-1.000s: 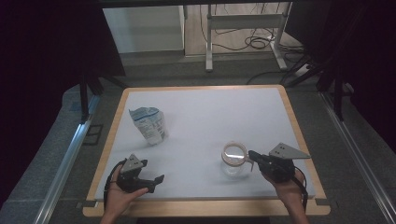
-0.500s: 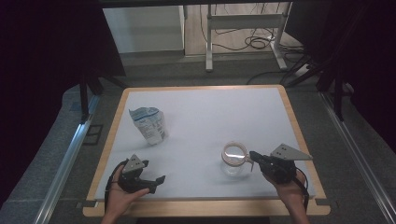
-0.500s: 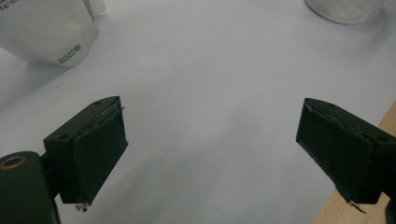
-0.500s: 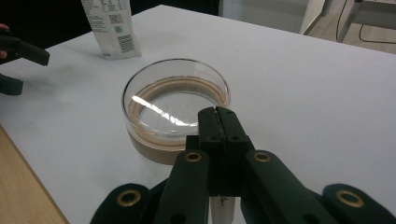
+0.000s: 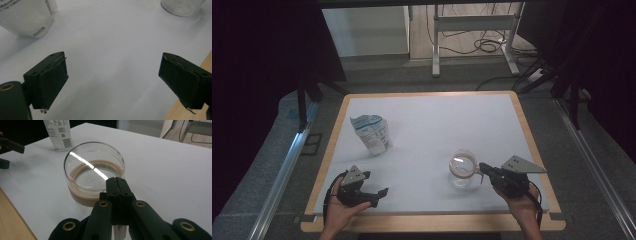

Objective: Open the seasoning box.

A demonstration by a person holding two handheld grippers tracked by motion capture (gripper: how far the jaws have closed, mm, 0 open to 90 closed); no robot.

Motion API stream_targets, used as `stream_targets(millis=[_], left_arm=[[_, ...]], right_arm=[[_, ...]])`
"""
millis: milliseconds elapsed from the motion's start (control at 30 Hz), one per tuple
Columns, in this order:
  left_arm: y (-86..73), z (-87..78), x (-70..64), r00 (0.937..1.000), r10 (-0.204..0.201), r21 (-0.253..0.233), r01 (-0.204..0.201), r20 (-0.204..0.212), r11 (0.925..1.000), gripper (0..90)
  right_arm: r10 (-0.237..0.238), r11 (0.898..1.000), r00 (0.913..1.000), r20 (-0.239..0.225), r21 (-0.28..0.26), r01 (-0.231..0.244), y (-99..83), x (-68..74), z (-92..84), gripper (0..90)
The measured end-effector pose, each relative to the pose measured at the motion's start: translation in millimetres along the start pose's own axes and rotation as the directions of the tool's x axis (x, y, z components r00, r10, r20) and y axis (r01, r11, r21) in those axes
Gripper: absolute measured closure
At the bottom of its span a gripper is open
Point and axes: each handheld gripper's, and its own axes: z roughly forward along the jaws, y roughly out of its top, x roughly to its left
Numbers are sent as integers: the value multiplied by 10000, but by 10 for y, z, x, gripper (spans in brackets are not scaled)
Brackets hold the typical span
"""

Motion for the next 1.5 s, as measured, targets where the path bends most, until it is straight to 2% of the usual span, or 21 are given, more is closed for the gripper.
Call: stream_targets(millis=[967, 1500], left_arm=[[1, 23, -17, 10000, 23, -18, -23, 6, 10000, 96], [6, -10, -7, 10000, 19, -78, -19, -27, 10000, 95]], right_arm=[[9, 10000, 10000, 12, 37, -9, -18, -26, -9, 900], [4, 9993, 9998, 215, 361, -12, -87, -57, 22, 900]])
